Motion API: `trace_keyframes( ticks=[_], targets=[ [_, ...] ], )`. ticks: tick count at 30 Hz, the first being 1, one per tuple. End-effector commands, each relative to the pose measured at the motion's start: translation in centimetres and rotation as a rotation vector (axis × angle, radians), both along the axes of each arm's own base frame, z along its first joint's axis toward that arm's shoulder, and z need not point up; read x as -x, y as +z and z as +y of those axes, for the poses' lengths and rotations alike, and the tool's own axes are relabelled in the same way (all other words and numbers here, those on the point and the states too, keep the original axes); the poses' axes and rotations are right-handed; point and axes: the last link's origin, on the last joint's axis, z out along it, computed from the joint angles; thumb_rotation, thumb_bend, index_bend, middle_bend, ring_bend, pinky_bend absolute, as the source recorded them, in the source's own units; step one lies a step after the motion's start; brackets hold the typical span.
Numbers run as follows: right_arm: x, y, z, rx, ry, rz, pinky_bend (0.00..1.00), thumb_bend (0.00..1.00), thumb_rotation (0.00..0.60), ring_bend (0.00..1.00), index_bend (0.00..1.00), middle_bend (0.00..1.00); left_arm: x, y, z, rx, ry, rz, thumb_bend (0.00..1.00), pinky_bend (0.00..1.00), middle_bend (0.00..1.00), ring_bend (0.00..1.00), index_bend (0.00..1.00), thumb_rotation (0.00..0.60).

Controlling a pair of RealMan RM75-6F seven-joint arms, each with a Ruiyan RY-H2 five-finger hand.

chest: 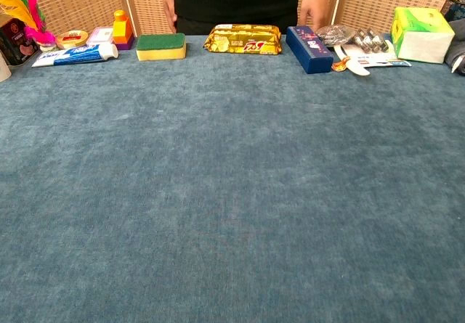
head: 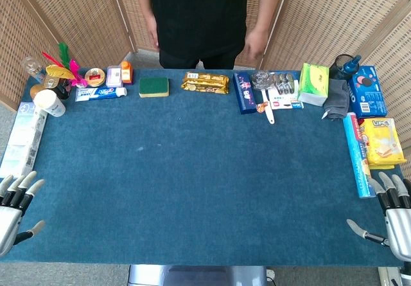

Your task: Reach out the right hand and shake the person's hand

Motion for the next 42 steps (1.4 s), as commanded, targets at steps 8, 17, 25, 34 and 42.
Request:
trace_keyframes(
  ticks=[8,17,25,34,42],
  targets=[
    [0.0,-0.1,0.0,-0.014,0.005,-0.01,0.05,0.0,0.247,0.0,0.15,0.03,0.0,0.0,0.0,0.005,0.003,-0.001,0.03,0.0,0.0,0.0,0.07,0.6],
    [0.5,-0.1,-1.5,-0.043,-0.004,-0.063,0.06,0.0,0.248,0.0,0.15,0.03,0.1,0.4,0.1,-0.006,0.008,-0.014,0.04,0.0,0.0,0.0,0.07,0.6],
    [0.6,0.1,-3.0,-0.06,-0.024,-0.086,0.06,0.0,0.247,0.0,0.15,0.02,0.1,0.6,0.1,-0.012,0.009,-0.024,0.03,0.0,0.0,0.0,0.07,0.6],
    [-2.3,-0.7,-6.1,-0.186,0.009,-0.223,0.09,0.0,0.245,0.0,0.14,0.01,0.1,0.9,0.0,-0.014,0.009,-0.037,0.03,0.0,0.0,0.0,0.07,0.6],
    [-6.4,-1.9,-10.9,-0.373,0.005,-0.413,0.15,0.0,0.157,0.0,0.1,0.01,0.2,1.0,-0.1,-0.015,0.009,-0.045,0.03,0.0,0.0,0.0,0.07,0.6]
  ],
)
